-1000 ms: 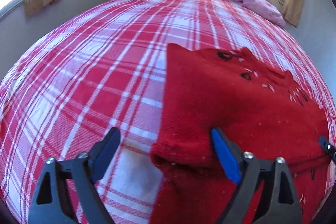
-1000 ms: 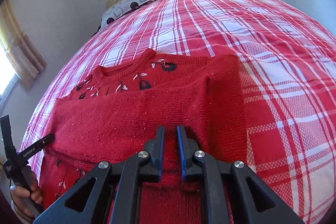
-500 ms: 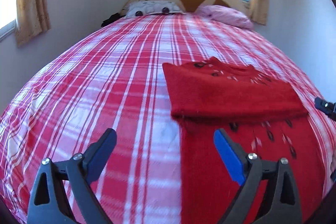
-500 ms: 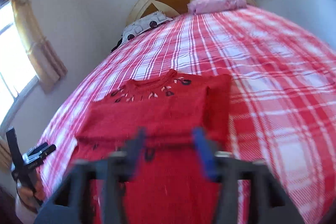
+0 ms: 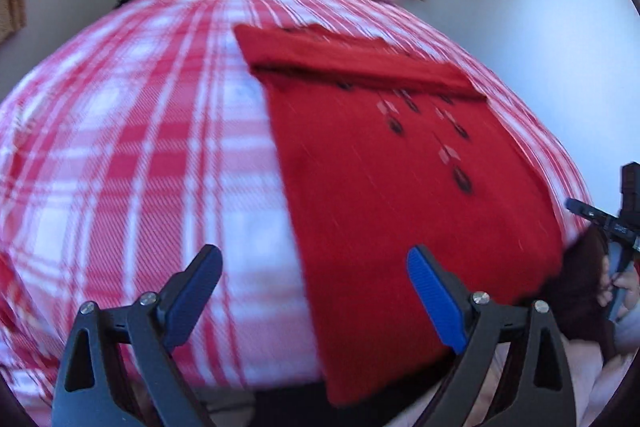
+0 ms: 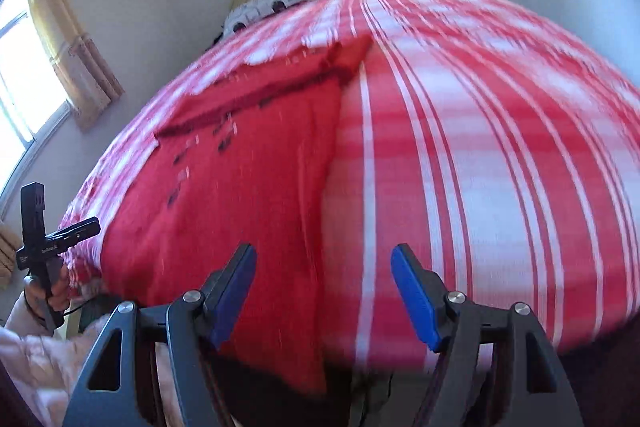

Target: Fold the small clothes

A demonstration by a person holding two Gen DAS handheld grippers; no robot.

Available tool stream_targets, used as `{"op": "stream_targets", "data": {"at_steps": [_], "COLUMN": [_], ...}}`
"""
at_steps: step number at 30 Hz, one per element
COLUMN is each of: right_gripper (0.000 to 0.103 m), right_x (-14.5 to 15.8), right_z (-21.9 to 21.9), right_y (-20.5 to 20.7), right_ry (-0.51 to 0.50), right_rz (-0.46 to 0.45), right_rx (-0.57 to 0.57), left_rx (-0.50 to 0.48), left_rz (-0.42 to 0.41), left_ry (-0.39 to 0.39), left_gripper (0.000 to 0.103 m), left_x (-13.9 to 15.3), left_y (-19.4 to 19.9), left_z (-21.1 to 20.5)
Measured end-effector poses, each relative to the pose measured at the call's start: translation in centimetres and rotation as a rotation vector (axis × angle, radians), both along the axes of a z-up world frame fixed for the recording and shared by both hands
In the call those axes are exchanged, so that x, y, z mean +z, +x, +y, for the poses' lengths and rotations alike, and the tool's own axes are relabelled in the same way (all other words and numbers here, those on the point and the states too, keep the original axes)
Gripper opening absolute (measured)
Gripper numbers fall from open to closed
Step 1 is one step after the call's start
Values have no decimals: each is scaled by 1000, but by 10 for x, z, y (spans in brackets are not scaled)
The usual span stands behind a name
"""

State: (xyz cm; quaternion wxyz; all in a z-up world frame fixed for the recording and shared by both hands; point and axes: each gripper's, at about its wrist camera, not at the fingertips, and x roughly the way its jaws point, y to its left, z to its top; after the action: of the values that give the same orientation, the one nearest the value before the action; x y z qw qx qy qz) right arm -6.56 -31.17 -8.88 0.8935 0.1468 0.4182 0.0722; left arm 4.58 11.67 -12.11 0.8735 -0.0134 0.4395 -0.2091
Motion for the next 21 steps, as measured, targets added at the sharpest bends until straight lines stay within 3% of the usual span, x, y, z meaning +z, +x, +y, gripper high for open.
{"op": "stream_targets", "data": {"at_steps": [2, 5, 9, 11, 15, 21], "right_gripper": [68, 66, 65, 64, 50, 50], "right_x": [-11, -18, -17, -20, -30, -40], "right_z": [2, 8, 19, 20, 20, 19], "right_y": [-15, -28, -38, -39, -36, -32], "right_ry": [19, 42, 58, 79, 153, 199], "right_rz": [24, 44, 55, 57, 87, 89], "right_rx": [-7, 14, 67, 74, 75, 64], "left_rx": [-12, -31, -75, -82, -72, -57], "left_rz": [30, 7, 59, 82, 146, 251], "left_ry": [19, 67, -1, 10, -15, -78], "left_gripper": [95, 95, 95, 90, 82, 77], "left_x": [-9, -11, -12, -18, -31, -54], "left_y": [-13, -35, -54, -56, -53, -52], "left_z": [-3, -7, -6, -8, -10, -11]}}
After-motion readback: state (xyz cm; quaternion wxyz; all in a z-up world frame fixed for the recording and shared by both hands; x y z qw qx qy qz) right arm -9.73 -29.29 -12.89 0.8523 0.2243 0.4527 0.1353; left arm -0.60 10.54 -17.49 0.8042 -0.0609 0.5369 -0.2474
